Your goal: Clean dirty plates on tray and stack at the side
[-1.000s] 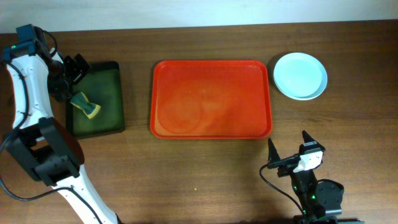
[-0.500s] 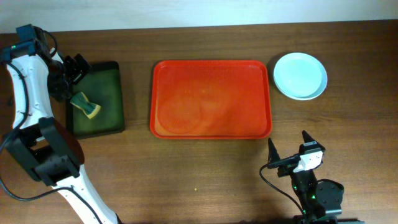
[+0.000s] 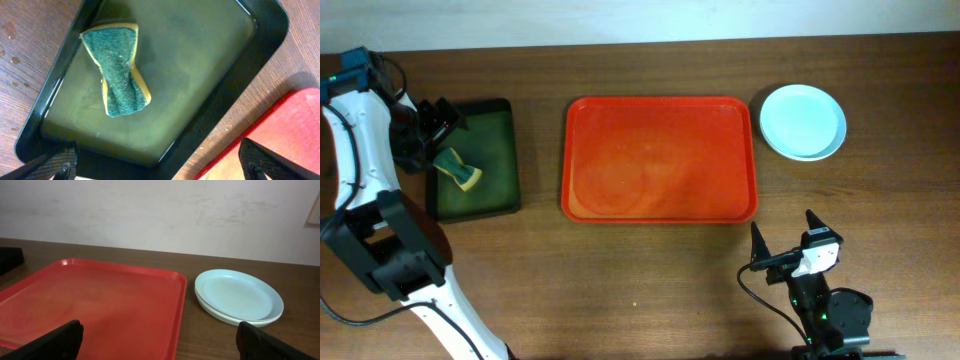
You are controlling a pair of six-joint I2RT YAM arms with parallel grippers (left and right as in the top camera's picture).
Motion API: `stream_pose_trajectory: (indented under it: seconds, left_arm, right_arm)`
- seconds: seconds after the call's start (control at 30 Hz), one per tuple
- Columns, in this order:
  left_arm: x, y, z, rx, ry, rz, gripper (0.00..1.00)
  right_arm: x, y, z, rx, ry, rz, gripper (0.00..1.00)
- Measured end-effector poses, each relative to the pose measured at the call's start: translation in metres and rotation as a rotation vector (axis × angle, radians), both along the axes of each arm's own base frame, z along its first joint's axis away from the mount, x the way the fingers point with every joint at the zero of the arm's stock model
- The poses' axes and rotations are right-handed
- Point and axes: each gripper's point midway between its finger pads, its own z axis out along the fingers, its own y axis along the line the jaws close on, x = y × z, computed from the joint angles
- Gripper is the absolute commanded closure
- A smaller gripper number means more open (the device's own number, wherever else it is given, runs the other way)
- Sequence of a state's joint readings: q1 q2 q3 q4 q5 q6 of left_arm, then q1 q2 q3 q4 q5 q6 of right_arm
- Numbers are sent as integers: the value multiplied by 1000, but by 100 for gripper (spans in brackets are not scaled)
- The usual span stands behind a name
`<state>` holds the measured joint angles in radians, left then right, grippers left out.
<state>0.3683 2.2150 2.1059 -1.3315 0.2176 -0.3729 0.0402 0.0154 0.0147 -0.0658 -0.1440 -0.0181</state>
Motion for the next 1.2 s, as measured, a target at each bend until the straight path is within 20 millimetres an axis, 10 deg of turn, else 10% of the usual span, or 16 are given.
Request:
stream_pose_trajectory:
  seconds: [0.3, 0.53, 0.93, 1.2]
  left_arm:
    - [14, -49, 67, 245, -208, -146, 1]
    - [-20, -70, 48, 308, -378, -263, 1]
    - [-151, -127, 32, 453, -748, -639, 1]
    - [-204, -144, 74, 614, -1105, -636, 1]
  right_arm:
    - [0, 1, 0, 1, 0, 3, 2]
    - [0, 1, 1, 1, -4, 3, 2]
    - [0, 1, 1, 3, -5, 3, 2]
    - [0, 1, 1, 4, -5, 3, 2]
